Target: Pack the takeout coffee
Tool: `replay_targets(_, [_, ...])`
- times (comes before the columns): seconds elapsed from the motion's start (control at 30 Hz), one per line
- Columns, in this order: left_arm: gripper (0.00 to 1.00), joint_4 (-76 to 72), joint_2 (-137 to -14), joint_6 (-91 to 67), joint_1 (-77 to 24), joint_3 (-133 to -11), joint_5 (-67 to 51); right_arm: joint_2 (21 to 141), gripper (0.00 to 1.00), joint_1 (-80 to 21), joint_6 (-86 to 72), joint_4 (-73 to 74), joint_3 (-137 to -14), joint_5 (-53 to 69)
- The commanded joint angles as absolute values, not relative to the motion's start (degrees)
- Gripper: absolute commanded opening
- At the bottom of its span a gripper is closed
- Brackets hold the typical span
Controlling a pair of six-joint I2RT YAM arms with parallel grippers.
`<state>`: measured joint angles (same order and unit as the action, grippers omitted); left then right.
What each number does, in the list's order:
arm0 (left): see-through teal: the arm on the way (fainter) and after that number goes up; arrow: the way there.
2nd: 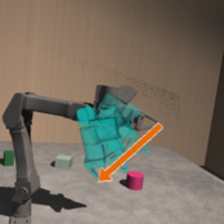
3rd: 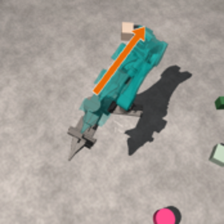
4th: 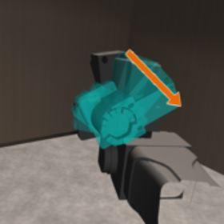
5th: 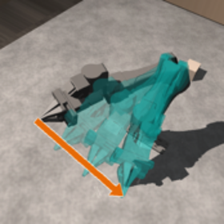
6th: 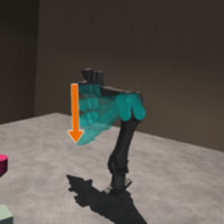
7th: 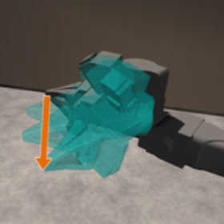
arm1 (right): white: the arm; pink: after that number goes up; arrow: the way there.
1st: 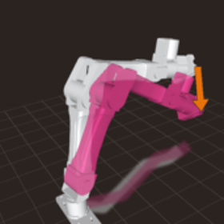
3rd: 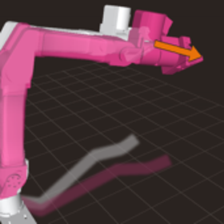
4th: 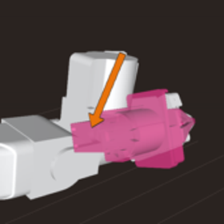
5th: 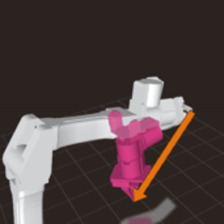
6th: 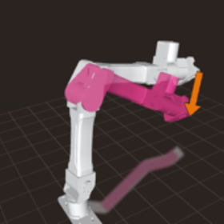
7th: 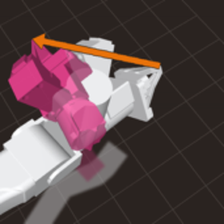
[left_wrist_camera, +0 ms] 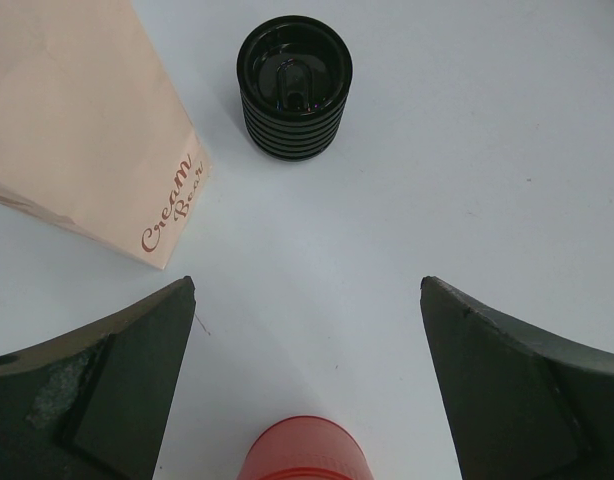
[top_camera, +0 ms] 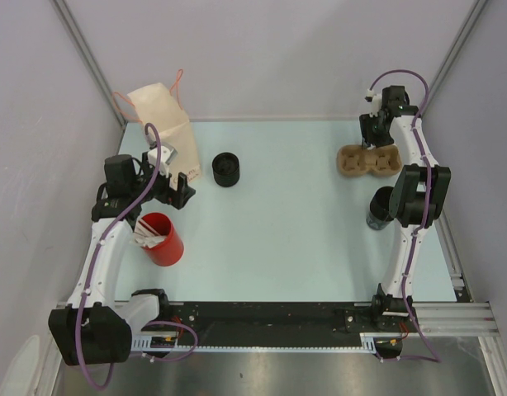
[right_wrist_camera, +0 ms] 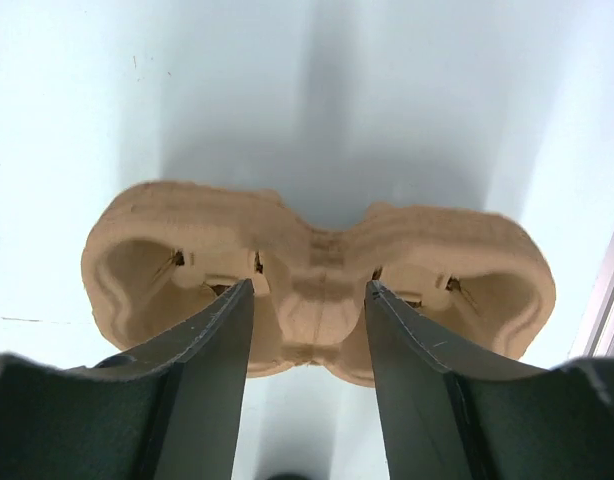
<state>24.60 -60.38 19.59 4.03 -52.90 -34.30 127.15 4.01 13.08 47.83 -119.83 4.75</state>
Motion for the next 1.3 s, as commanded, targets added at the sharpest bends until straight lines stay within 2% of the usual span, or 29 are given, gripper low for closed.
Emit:
replay_targets(0.0, [1.00,22.85,-60.12,20.65,4.48,-52.65,-36.04,123.66,0.54,4.31,12.83,46.84,-122.34,4.13])
replay_targets(0.63, [0.99,22.85,-60.12,20.74,4.66,-52.56,-36.12,129.46,0.67,3.69,15.29,48.78,-123.13,1.85])
replay_targets(0.97, [1.00,22.85,-60.55,20.83,4.66,-52.47,-36.30,129.64,0.59,3.08,16.61,49.92,-123.22,3.42])
replay_targets(1.27, [0.99,22.76,-60.73,20.83,4.66,-52.56,-36.48,122.78,0.54,-4.21,22.32,51.50,-120.23,9.93])
